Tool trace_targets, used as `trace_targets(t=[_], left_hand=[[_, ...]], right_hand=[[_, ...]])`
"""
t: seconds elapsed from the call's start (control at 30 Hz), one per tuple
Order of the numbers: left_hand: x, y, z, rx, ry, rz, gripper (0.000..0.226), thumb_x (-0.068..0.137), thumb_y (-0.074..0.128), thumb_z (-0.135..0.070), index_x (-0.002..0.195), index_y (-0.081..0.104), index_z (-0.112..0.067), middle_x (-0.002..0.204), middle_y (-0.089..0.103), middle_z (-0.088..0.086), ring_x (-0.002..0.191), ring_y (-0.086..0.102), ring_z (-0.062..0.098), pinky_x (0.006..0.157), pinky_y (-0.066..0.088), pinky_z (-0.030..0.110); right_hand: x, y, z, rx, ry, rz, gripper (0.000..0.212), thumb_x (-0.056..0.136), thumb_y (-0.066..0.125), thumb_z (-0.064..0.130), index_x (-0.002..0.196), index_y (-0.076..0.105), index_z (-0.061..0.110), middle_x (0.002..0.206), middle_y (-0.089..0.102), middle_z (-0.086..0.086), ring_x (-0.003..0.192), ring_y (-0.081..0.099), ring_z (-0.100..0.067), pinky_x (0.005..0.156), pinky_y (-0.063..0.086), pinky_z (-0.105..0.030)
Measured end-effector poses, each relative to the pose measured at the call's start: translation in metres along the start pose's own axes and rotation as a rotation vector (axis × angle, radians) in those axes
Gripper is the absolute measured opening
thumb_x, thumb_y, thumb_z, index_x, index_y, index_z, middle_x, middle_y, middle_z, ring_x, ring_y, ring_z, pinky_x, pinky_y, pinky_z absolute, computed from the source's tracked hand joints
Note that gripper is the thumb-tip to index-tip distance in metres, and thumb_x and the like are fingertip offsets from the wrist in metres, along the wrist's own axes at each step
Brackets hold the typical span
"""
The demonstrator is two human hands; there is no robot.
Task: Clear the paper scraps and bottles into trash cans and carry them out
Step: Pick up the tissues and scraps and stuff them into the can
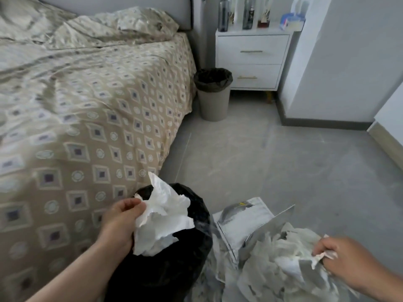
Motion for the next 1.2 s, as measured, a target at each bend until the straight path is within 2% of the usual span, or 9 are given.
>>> trace_targets(t=[0.1, 0.23, 0.4, 0.57, 0.67, 0.8, 0.9, 1.07, 1.2], left_hand=[[0.010, -0.004, 0.028, 0.207, 0.029, -0.049, 0.012, 0.081, 0.070, -0.013, 0.091, 0.066, -0.009, 0.093, 0.069, 0.018, 0.078, 0.063, 0.028, 0.079, 0.052, 0.044], [0.008, 0.005, 0.038, 0.375, 0.115, -0.078, 0.010, 0.083, 0.068, -0.019, 0.077, 0.068, -0.012, 0.085, 0.070, 0.013, 0.076, 0.061, 0.022, 0.074, 0.051, 0.039], [0.008, 0.014, 0.050, 0.463, 0.056, 0.151, 0.012, 0.091, 0.058, -0.024, 0.091, 0.069, -0.025, 0.103, 0.069, 0.004, 0.100, 0.063, 0.023, 0.091, 0.050, 0.041], [-0.016, -0.008, 0.034, 1.120, 0.570, 0.117, 0.046, 0.090, 0.049, -0.042, 0.129, 0.056, -0.018, 0.144, 0.042, -0.005, 0.133, 0.039, 0.016, 0.108, 0.030, 0.033], [-0.021, -0.030, 0.058, 1.373, 0.607, 0.148, 0.086, 0.079, 0.021, -0.074, 0.137, 0.047, -0.016, 0.152, 0.032, 0.005, 0.139, 0.029, 0.020, 0.112, 0.020, 0.033], [-0.013, -0.045, 0.084, 1.366, 0.510, 0.176, 0.122, 0.057, -0.013, -0.090, 0.148, 0.027, -0.018, 0.158, 0.009, 0.005, 0.143, 0.003, 0.014, 0.116, 0.006, 0.029], [-0.008, -0.051, 0.093, 1.297, 0.477, 0.165, 0.117, 0.058, 0.007, -0.089, 0.148, 0.025, -0.016, 0.156, -0.002, -0.002, 0.142, -0.005, 0.011, 0.118, 0.011, 0.035], [-0.006, -0.055, 0.098, 1.234, 0.494, 0.158, 0.112, 0.063, 0.020, -0.086, 0.143, 0.038, -0.009, 0.156, 0.015, 0.003, 0.143, 0.007, 0.014, 0.116, 0.017, 0.038], [-0.006, -0.053, 0.096, 1.221, 0.494, 0.190, 0.120, 0.059, 0.008, -0.093, 0.146, 0.031, -0.013, 0.156, 0.010, -0.001, 0.142, 0.000, 0.008, 0.116, 0.012, 0.033]], right_hand=[[-0.001, 0.004, -0.002, 0.029, 0.029, 0.015, 0.048, 0.066, 0.075, 0.001, 0.054, 0.066, 0.046, 0.060, 0.067, 0.022, 0.059, 0.062, 0.006, 0.053, 0.045, -0.013], [-0.002, 0.007, -0.004, 0.022, 0.054, 0.030, 0.047, 0.067, 0.073, 0.002, 0.057, 0.067, 0.048, 0.060, 0.066, 0.022, 0.060, 0.064, 0.002, 0.054, 0.048, -0.017], [-0.005, 0.007, -0.002, 0.010, 0.058, 0.049, 0.043, 0.067, 0.072, 0.002, 0.056, 0.067, 0.044, 0.056, 0.066, 0.017, 0.057, 0.065, -0.002, 0.058, 0.051, -0.022], [-0.008, 0.001, 0.001, 0.026, 0.072, 0.044, 0.044, 0.067, 0.073, 0.000, 0.055, 0.068, 0.042, 0.058, 0.067, 0.016, 0.057, 0.064, -0.005, 0.052, 0.047, -0.018], [-0.013, -0.007, 0.013, -0.008, 0.041, 0.048, 0.045, 0.066, 0.075, 0.003, 0.059, 0.068, 0.047, 0.061, 0.067, 0.021, 0.068, 0.064, 0.000, 0.059, 0.049, -0.020], [-0.026, -0.033, 0.042, -0.024, 0.004, 0.010, 0.043, 0.065, 0.075, 0.003, 0.061, 0.069, 0.045, 0.062, 0.067, 0.021, 0.072, 0.063, 0.000, 0.064, 0.050, -0.026], [-0.036, -0.057, 0.067, 0.022, -0.040, -0.043, 0.045, 0.066, 0.071, -0.005, 0.059, 0.071, 0.040, 0.061, 0.069, 0.016, 0.066, 0.065, -0.004, 0.058, 0.048, -0.019], [-0.051, -0.092, 0.117, 0.156, -0.128, -0.111, 0.044, 0.066, 0.071, -0.014, 0.056, 0.072, 0.029, 0.059, 0.070, 0.006, 0.050, 0.060, -0.002, 0.049, 0.042, -0.010], [-0.053, -0.106, 0.155, 0.244, -0.186, -0.130, 0.042, 0.070, 0.072, -0.012, 0.063, 0.074, 0.029, 0.071, 0.074, -0.001, 0.066, 0.069, -0.023, 0.062, 0.052, -0.031]])
Point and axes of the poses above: each hand's wrist, its own x-axis towards the middle knuckle, its own y-axis out of the palm, z = x × y, the point moved 7 cm from there along x, towards the middle knuckle
